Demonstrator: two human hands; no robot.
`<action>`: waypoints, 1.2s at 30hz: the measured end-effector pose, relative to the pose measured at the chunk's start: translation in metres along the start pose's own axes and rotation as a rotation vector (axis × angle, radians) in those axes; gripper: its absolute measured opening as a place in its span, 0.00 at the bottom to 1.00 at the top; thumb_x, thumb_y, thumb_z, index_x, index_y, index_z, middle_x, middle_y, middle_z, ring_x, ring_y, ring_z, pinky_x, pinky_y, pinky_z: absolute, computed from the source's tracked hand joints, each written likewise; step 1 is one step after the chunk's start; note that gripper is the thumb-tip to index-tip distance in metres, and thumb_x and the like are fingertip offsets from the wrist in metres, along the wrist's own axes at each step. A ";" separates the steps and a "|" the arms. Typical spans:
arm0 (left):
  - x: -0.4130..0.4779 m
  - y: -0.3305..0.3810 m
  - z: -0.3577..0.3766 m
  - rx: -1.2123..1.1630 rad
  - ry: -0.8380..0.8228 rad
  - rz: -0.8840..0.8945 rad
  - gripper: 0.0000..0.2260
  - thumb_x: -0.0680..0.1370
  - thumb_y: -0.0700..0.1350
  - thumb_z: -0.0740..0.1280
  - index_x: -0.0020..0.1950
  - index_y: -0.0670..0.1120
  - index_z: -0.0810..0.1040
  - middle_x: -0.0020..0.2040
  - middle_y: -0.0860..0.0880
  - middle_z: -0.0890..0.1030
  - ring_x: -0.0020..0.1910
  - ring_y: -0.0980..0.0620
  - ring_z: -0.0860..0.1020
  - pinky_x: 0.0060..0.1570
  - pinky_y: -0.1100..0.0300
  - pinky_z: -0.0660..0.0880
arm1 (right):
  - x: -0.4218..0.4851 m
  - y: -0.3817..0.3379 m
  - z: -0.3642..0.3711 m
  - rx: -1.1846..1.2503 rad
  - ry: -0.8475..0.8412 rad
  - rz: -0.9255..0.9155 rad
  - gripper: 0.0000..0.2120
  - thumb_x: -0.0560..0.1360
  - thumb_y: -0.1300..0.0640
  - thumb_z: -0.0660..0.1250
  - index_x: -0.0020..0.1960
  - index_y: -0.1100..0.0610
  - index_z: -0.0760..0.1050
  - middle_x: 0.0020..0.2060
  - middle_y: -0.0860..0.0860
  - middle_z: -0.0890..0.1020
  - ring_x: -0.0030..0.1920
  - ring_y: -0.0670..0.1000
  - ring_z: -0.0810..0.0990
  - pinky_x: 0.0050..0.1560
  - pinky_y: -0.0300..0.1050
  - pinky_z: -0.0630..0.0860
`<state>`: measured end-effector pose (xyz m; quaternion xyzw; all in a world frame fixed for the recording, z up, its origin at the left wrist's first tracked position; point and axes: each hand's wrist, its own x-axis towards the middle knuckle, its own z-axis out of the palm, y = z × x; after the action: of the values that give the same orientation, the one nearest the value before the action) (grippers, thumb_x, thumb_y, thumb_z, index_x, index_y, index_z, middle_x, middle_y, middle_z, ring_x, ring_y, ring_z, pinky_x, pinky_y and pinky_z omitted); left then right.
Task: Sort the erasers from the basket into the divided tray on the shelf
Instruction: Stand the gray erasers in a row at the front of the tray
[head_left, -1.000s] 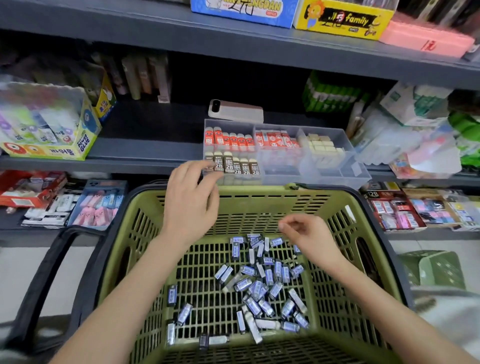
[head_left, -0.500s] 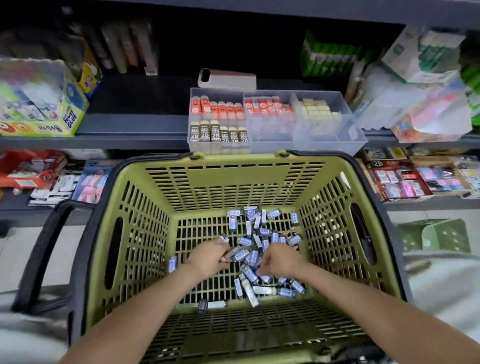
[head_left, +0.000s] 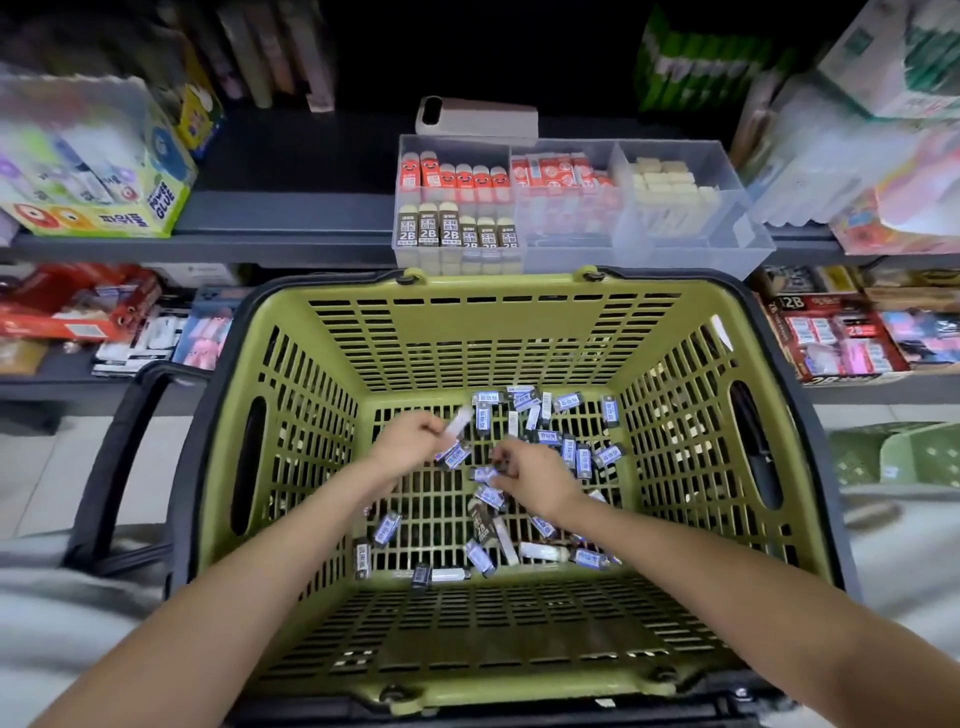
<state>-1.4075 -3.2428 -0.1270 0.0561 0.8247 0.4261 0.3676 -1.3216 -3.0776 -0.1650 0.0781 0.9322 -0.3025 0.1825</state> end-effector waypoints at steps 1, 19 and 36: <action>-0.003 0.007 -0.004 -0.135 -0.008 -0.029 0.04 0.78 0.36 0.63 0.45 0.42 0.76 0.43 0.46 0.77 0.40 0.53 0.74 0.40 0.64 0.72 | -0.001 0.001 -0.003 -0.045 0.027 -0.013 0.08 0.75 0.52 0.67 0.50 0.56 0.75 0.38 0.50 0.80 0.39 0.50 0.80 0.40 0.41 0.77; -0.040 0.021 -0.007 -0.689 -0.109 -0.277 0.05 0.74 0.33 0.65 0.46 0.40 0.71 0.39 0.45 0.73 0.38 0.51 0.74 0.46 0.54 0.79 | -0.027 -0.004 0.022 -0.130 -0.183 0.180 0.23 0.68 0.48 0.68 0.24 0.55 0.60 0.20 0.50 0.61 0.24 0.49 0.61 0.25 0.40 0.56; -0.037 0.027 0.006 -0.806 -0.159 -0.282 0.15 0.68 0.46 0.72 0.50 0.41 0.75 0.32 0.49 0.76 0.28 0.55 0.72 0.24 0.66 0.71 | -0.027 -0.011 -0.062 0.053 -0.368 0.051 0.03 0.72 0.55 0.71 0.43 0.55 0.81 0.38 0.51 0.84 0.37 0.48 0.81 0.39 0.41 0.79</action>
<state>-1.3828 -3.2370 -0.0882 -0.1725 0.5610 0.6542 0.4771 -1.3181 -3.0507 -0.1020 0.0497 0.8726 -0.3315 0.3553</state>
